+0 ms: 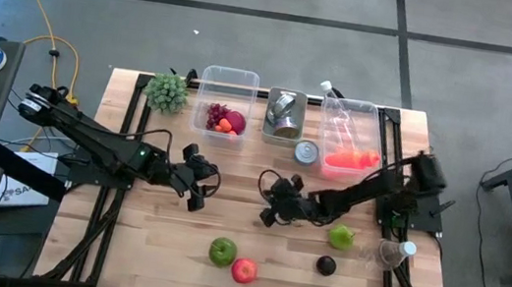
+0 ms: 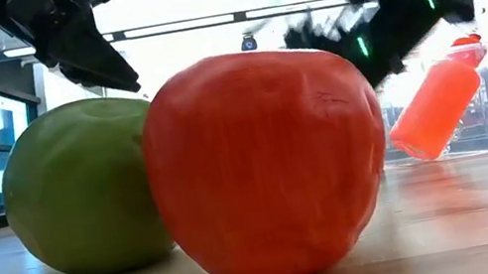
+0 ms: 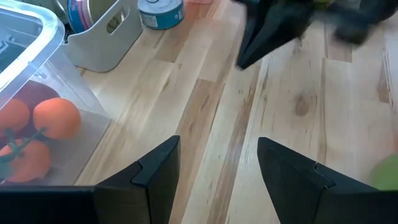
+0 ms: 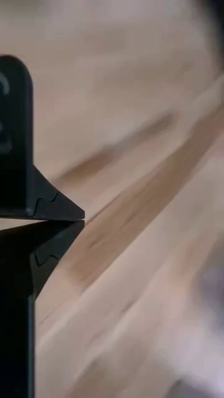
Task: Pick & Place Food Item
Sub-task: Put the light blue tuna can into the white bin
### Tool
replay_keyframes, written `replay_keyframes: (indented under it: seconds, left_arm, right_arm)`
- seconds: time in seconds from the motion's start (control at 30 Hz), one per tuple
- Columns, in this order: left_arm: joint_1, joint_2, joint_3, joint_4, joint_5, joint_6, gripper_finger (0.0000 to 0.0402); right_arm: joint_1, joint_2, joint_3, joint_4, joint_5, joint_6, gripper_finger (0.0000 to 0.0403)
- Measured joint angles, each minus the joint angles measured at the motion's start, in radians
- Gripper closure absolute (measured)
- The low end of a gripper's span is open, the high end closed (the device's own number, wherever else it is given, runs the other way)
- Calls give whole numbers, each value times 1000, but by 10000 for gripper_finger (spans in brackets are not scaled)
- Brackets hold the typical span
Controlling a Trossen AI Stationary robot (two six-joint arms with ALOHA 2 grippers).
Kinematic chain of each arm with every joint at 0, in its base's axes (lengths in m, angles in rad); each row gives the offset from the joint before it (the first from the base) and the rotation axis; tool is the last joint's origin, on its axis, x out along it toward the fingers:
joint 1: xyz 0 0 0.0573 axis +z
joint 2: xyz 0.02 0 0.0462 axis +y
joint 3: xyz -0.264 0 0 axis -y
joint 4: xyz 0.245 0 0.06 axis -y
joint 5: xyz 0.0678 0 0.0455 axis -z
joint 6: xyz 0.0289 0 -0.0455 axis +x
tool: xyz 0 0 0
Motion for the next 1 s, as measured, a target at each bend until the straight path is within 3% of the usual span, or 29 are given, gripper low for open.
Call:
replay_keyframes:
  seconds: [0.3,0.57,0.8,1.0]
  left_arm:
    - [0,0,0,0,-1,0,197]
    - [0,0,1,-3,0,0,197]
    - [0,0,0,-2,1,-1,197]
    - [0,0,0,-2,1,-4,197]
  right_arm:
    - [41,-229,3,21,-4,-353,401]
    - [45,-269,3,-110,-3,-310,390]
    - [6,-261,3,-225,54,-148,308]
    - [-53,-261,65,-401,-70,-213,234]
